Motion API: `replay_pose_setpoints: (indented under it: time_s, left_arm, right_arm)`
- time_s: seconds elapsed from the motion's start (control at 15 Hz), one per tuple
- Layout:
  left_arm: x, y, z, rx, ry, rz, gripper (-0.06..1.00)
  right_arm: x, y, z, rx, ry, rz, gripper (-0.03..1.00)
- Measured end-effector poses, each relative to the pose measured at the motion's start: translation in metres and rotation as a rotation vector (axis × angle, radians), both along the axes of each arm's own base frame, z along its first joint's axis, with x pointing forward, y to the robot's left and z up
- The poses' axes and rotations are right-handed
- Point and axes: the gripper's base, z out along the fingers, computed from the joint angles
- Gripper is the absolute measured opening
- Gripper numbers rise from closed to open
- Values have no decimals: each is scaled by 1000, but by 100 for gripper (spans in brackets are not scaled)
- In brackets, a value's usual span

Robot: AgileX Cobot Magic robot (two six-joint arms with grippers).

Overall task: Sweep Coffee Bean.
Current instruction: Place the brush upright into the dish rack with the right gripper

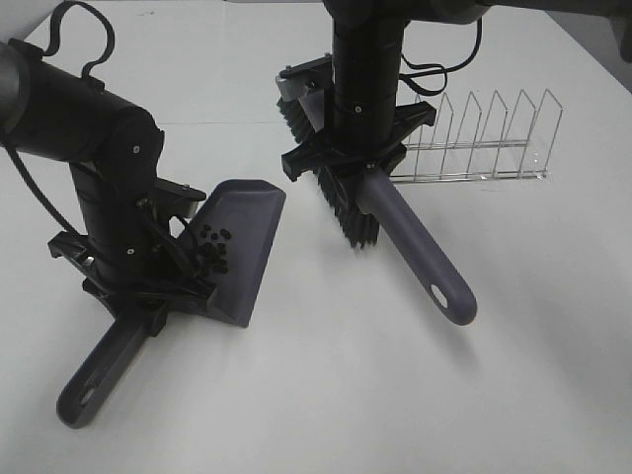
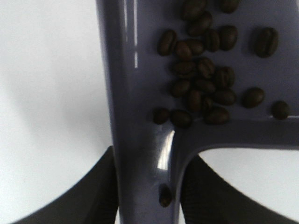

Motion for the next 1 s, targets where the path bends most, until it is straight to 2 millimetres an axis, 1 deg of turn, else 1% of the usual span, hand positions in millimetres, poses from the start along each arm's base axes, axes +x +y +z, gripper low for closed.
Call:
replay_pose_setpoints:
  time_s: [0.07,0.13,0.2,0.33,0.53,0.73,0.87,1.0]
  left_arm:
    - [0,0,0,0,0,-1,34]
    - [0,0,0,0,0,-1,34]
    - [0,0,0,-1,-1,-2,34]
    - [0,0,0,-1,-1,-4,34]
    - [0,0,0,-2,-2,-4,34]
    - [0,0,0,-5,0,-3,34]
    - [0,0,0,-12,4,7,34]
    - [0,-1,0,-16,7,13,34]
  right_arm:
    - [-6,-9,1,0,22,-16,30]
    - [-12,-22,4,3,45,-43,30]
    - [-19,-40,7,3,74,-79,30]
    - [-28,-87,19,18,106,-188,30]
    - [-39,-150,13,26,183,-319,30]
    - [-40,-176,6,49,223,-371,30]
    - [-38,-180,-1,47,240,-354,30]
    - [-30,-179,-10,45,252,-344,30]
